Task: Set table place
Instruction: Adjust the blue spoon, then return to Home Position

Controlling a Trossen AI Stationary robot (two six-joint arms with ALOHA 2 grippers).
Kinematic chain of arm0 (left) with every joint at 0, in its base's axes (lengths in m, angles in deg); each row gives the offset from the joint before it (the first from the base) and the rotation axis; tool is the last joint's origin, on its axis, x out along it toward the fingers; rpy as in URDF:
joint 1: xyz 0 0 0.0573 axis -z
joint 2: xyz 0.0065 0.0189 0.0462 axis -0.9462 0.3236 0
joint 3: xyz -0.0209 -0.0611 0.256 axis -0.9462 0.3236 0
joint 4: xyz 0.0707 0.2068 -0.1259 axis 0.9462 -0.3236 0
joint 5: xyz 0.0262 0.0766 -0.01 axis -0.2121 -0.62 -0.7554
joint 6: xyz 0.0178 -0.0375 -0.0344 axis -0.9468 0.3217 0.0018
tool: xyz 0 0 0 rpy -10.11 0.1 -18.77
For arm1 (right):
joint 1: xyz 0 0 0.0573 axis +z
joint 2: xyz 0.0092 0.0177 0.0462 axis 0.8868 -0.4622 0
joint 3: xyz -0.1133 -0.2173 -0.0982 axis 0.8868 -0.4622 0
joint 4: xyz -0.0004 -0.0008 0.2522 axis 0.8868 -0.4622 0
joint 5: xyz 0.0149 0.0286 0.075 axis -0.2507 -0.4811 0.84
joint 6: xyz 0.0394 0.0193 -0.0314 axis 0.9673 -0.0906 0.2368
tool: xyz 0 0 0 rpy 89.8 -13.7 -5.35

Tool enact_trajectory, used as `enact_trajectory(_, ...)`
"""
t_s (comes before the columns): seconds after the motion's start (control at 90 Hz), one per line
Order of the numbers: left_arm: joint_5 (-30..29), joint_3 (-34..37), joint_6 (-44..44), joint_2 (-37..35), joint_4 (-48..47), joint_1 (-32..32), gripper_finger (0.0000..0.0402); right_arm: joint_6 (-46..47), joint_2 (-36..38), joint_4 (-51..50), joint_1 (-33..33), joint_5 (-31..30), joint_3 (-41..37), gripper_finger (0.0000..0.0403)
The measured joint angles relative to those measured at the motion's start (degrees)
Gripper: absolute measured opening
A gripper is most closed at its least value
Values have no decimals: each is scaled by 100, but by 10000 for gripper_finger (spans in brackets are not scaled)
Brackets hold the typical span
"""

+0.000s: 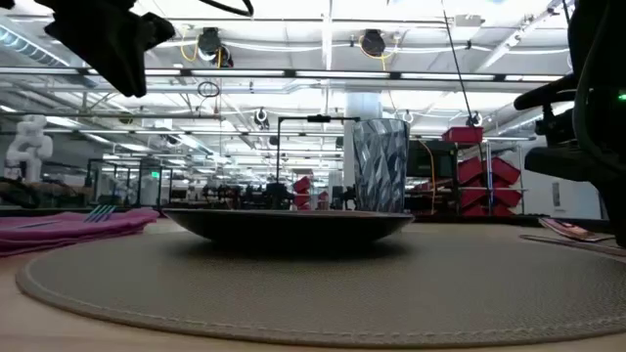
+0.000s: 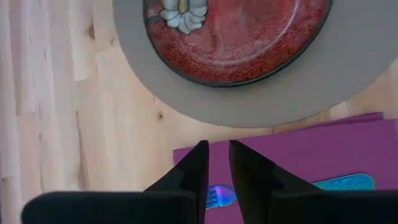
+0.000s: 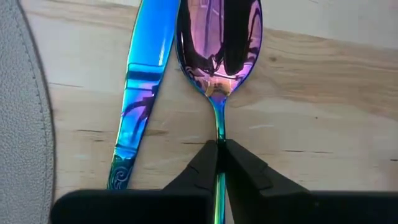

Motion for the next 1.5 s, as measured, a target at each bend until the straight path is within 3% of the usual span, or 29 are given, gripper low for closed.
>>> enact_trajectory(0.367, -29, 0, 221, 0, 163, 317, 50, 194, -4, -31, 39, -171, 0, 44)
enact_trajectory(0.789, -125, 0, 318, 0, 197, 446, 50, 192, -17, -94, 36, -329, 46, 47)
enact_trajectory(1.267, -143, 0, 367, 0, 206, 446, 50, -24, -15, -1390, 31, -528, 797, 47)
enact_trajectory(1.389, -596, 0, 300, 0, 203, 446, 50, -412, -13, -2118, 32, -1118, 1298, 47)
enact_trajectory(1.5, -1346, 0, -51, -178, 260, 518, 50, -1216, -4, -2855, 149, -2534, 2014, 47)
